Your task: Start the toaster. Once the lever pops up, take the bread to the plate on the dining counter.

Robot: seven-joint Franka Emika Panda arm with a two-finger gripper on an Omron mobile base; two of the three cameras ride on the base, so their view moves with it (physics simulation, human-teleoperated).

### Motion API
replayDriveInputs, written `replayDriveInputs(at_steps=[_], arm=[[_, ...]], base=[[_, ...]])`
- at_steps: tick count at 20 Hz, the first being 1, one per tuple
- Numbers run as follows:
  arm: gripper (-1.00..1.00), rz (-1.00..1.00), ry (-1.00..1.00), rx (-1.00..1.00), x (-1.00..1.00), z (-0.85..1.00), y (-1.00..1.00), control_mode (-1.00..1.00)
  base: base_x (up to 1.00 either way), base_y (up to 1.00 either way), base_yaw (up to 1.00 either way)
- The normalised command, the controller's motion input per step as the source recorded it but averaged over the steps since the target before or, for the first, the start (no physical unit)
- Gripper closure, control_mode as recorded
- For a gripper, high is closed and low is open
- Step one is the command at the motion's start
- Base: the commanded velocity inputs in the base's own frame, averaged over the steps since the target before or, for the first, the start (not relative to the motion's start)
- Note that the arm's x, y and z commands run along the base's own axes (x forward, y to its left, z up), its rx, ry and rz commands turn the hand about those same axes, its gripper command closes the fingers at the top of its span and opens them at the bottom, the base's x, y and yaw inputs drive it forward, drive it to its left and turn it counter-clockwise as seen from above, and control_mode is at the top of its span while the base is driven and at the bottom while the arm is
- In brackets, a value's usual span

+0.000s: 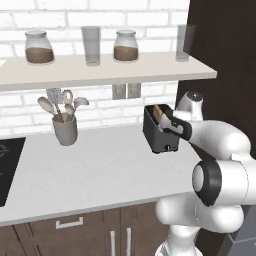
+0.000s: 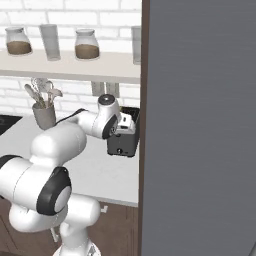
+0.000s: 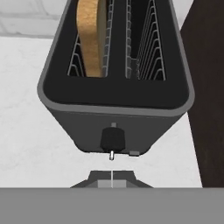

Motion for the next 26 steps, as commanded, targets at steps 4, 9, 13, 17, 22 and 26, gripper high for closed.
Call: replayDriveInputs(at_steps=[4,9,13,17,22,26], arm=[[1.0,0.0,0.0,0.0,0.09,0.0,-0.01,-1.0],[1.0,0.0,0.0,0.0,0.17,-0.01,0.0,-1.0],[1.0,0.0,0.0,0.0,0.18,-0.09,0.0,-1.0],[1.0,0.0,0.0,0.0,0.2,-0.16,0.0,-1.0],[1.0,0.0,0.0,0.0,0.08,-0.17,0.0,-1.0],[1.0,0.0,0.0,0.0,0.0,-0.2,0.0,-1.0]], base=[[0.0,0.0,0.0],[0.0,0.0,0.0],[0.0,0.0,0.0],[0.0,0.0,0.0],[0.0,0.0,0.0],[0.0,0.0,0.0]])
